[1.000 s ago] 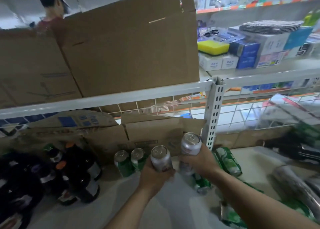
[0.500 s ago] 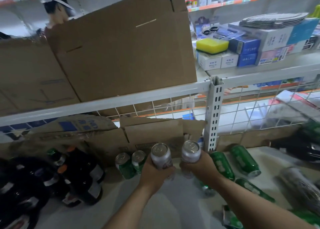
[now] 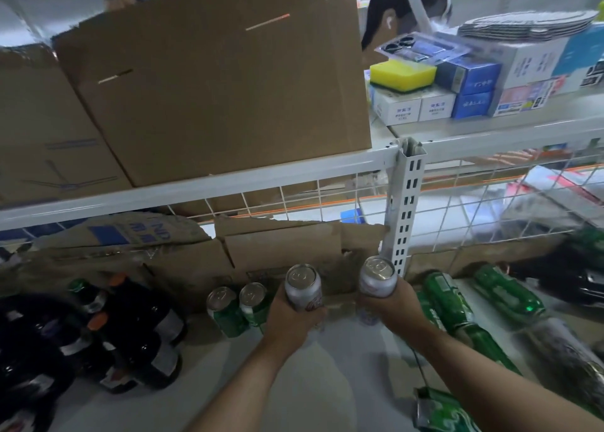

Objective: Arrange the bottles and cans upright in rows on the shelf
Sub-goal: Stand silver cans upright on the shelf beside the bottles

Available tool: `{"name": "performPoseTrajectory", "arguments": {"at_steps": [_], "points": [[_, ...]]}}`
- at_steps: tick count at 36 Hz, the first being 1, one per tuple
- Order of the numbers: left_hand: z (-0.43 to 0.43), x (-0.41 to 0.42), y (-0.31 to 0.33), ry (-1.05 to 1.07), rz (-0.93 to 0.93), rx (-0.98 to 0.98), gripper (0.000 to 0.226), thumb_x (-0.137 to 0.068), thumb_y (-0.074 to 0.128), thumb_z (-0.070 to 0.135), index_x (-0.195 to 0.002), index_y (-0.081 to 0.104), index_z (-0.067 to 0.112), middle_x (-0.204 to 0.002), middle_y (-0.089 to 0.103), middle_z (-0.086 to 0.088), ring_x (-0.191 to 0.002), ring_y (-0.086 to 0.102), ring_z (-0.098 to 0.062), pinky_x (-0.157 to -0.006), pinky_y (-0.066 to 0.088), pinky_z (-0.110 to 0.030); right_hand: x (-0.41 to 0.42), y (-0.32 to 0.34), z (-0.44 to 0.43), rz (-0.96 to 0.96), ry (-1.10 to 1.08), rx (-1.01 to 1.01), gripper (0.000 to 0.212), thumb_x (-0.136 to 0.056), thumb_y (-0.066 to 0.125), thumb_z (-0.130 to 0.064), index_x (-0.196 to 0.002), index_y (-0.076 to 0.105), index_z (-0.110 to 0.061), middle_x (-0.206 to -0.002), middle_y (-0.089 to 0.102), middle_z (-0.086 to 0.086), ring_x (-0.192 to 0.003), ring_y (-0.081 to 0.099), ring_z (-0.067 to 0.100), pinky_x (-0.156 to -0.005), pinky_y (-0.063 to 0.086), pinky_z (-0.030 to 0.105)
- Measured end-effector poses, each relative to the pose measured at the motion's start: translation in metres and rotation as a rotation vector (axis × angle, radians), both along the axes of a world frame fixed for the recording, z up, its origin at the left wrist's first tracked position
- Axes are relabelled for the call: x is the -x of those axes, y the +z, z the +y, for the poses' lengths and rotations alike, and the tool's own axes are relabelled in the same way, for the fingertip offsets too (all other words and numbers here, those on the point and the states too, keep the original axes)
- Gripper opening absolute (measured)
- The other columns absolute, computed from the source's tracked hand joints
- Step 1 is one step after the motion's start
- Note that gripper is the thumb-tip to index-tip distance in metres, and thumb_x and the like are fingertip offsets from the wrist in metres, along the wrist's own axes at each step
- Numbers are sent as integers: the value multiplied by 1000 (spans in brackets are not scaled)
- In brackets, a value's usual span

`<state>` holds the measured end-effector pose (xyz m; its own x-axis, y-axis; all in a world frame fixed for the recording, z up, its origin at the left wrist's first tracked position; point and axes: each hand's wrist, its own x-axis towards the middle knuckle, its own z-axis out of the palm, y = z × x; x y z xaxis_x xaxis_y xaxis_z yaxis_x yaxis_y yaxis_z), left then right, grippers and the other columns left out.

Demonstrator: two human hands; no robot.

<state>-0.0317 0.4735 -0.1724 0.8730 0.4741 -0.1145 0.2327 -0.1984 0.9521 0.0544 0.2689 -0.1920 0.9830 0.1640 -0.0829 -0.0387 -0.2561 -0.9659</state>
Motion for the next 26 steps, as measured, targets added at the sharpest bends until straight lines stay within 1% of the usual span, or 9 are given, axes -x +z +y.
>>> {"name": "performPoseTrajectory", "arguments": {"at_steps": [3, 6, 10, 13, 16, 19, 22, 24, 26], "points": [[-1, -5, -6, 10, -5, 11, 70, -62, 94, 0, -120, 62, 22, -104, 68, 18, -93, 62, 9, -69, 49, -4, 6, 6, 8, -7, 29, -20, 47, -64, 96, -26, -105, 74, -27, -84, 74, -31, -87, 71, -8, -70, 53, 10], [-2, -9, -9, 18, -12, 30, 64, -62, 92, -4, -112, 63, 22, -99, 67, 19, -81, 64, 17, -66, 47, -2, 7, 12, 15, -19, 64, -35, 43, -74, 88, -2, -97, 69, -32, -73, 67, -41, -82, 65, -19, -64, 45, -1], [-1, -17, -15, 9, -23, 61, 60, -63, 90, -9, -99, 64, 31, -84, 73, 23, -77, 66, 15, -62, 48, -4, -4, 3, 20, -42, 108, -41, 51, -69, 93, -5, -111, 72, -22, -95, 78, -15, -96, 72, -1, -75, 55, 11], [0, -21, -20, -5, -14, 76, 61, -64, 88, -9, -100, 64, 33, -83, 72, 33, -79, 67, 14, -63, 50, -7, -16, -9, 19, -47, 150, 32, 60, -64, 97, -10, -115, 70, -23, -106, 78, -8, -99, 73, 6, -85, 60, 27], [2, -24, -21, -1, 3, 78, 59, -63, 91, -2, -98, 65, 38, -85, 72, 32, -86, 65, 13, -66, 51, -8, -29, -29, 15, -49, 205, 118, 75, -56, 100, -36, -120, 64, -26, -113, 75, -5, -105, 72, 13, -90, 60, 44], [1, -24, -21, -9, -1, 87, 63, -61, 93, 0, -99, 63, 41, -86, 68, 36, -85, 61, 22, -65, 47, -3, -33, -31, 14, -66, 240, 195, 72, -52, 97, -28, -116, 67, -22, -108, 76, -2, -102, 73, 19, -89, 60, 48], [-2, -20, -21, -29, -72, 61, 79, -60, 89, -13, -119, 56, 27, -104, 65, 26, -85, 59, 27, -69, 44, 0, -36, -29, 11, -81, 238, 215, 68, -48, 92, -21, -112, 69, -19, -104, 76, 0, -100, 73, 19, -88, 61, 49], [1, -20, -24, -35, -93, 38, 85, -58, 89, -14, -126, 52, 20, -111, 64, 18, -92, 60, 24, -73, 44, 0, -36, -30, 10, -66, 235, 204, 73, -47, 93, -25, -114, 66, -19, -105, 75, -2, -101, 73, 17, -87, 61, 49], [4, -22, -27, -55, -84, -8, 85, -54, 94, 1, -127, 56, 23, -119, 66, 9, -105, 62, 15, -80, 46, -3, -31, -30, 12, -51, 209, 182, 71, -49, 93, -24, -114, 64, -24, -106, 75, -5, -100, 72, 13, -86, 60, 41]]}}
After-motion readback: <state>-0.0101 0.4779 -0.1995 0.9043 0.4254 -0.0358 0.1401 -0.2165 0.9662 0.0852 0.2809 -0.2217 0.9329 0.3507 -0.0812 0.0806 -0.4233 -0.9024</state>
